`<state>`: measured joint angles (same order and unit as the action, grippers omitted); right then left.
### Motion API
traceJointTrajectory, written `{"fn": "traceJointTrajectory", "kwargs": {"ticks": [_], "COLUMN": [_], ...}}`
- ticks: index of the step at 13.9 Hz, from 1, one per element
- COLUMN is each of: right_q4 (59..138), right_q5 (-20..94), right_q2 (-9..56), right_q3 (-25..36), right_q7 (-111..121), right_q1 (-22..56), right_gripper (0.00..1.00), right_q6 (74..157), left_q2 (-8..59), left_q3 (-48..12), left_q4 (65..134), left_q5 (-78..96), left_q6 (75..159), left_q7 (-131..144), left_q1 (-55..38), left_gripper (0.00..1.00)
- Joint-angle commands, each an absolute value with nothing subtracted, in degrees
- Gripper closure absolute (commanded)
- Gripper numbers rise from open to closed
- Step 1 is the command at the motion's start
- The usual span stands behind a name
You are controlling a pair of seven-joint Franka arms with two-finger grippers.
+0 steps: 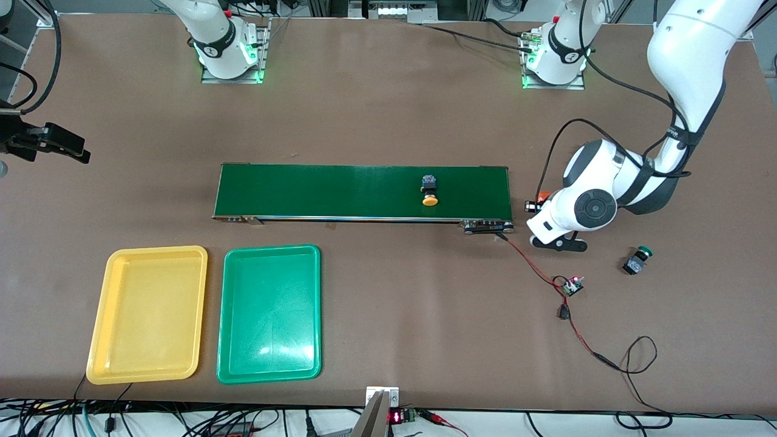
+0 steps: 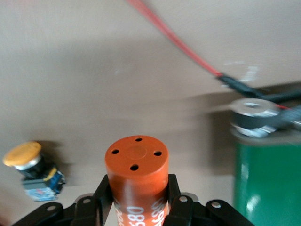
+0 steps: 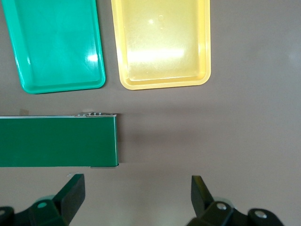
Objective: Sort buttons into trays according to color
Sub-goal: 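Place the orange cylinder on the green belt with the left gripper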
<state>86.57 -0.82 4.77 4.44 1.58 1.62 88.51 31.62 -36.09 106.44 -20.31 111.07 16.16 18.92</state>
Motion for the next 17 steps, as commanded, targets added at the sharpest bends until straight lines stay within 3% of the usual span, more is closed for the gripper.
{"fn": "traceJointTrajectory", "kwargs": {"ticks": [1, 4, 10, 15, 16, 17], "right_q4": [87.8, 87.5, 87.5, 87.4, 87.3, 86.8], "right_q5": [-0.4, -0.4, -0.3, 1.1, 2.5, 2.8], "right_q2": [3.7, 4.5, 6.6, 8.1, 8.0, 8.0], "right_q3": [4.3, 4.3, 4.6, 4.4, 4.5, 4.5], "right_q7": [1.1, 1.1, 1.1, 1.2, 1.1, 1.2], "right_q1": [1.2, 1.1, 1.1, 1.1, 1.1, 1.1], "right_gripper": [0.00, 0.00, 0.00, 0.00, 0.00, 0.00], "right_q6": [88.9, 88.9, 89.0, 89.0, 89.0, 89.0], "left_q2": [30.9, 31.5, 32.2, 34.3, 34.4, 34.3], "left_q3": [-37.9, -41.6, -41.5, -41.6, -41.6, -41.6], "left_q4": [103.1, 103.0, 103.4, 104.8, 104.8, 104.9], "left_q5": [-21.5, -22.4, -26.9, -32.8, -34.3, -34.5], "left_q6": [108.8, 109.5, 111.8, 111.5, 111.3, 111.2], "left_q7": [3.3, -6.0, -24.2, -24.5, -24.4, -24.3], "left_q1": [19.2, 16.9, 5.5, 1.5, 0.4, 0.4], "left_gripper": [0.84, 0.84, 0.85, 0.82, 0.72, 0.06]}}
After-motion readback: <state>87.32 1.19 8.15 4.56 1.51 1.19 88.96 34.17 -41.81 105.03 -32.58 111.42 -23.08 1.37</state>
